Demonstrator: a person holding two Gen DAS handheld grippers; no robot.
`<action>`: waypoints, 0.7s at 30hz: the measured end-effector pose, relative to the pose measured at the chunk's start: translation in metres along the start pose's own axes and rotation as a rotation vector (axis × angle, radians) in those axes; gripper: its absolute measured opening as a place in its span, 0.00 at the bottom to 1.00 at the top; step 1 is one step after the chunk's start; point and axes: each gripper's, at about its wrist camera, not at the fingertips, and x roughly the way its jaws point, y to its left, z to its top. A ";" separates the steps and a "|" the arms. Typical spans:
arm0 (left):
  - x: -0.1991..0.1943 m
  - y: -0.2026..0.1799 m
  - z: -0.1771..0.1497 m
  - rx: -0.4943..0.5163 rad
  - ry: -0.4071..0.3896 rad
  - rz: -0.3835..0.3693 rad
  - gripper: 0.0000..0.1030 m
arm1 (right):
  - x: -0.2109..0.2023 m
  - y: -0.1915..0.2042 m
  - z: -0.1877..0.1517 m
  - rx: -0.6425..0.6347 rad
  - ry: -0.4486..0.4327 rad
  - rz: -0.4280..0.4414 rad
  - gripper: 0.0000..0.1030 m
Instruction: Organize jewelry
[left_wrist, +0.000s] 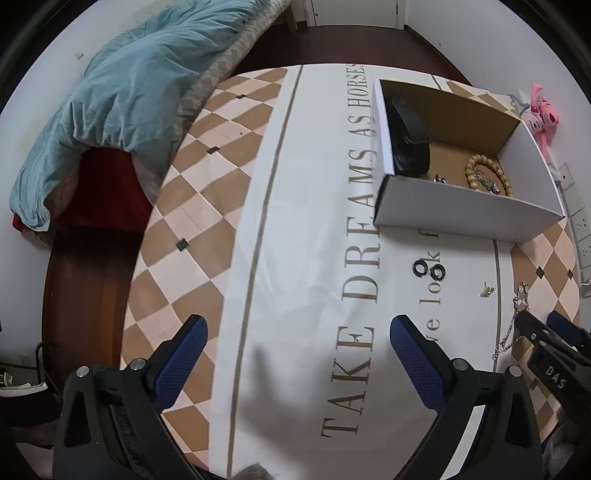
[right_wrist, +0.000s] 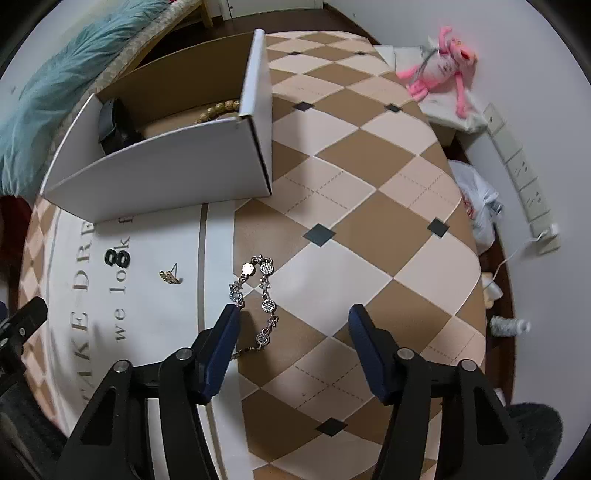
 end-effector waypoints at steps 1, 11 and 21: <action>0.000 -0.003 0.000 0.006 0.001 -0.006 0.98 | -0.001 0.002 0.000 -0.016 -0.012 -0.019 0.45; -0.005 -0.048 0.001 0.058 -0.008 -0.112 0.98 | -0.025 -0.033 -0.005 0.057 -0.058 0.048 0.04; 0.004 -0.107 0.004 0.151 -0.005 -0.221 0.89 | -0.033 -0.082 -0.005 0.145 -0.075 0.020 0.04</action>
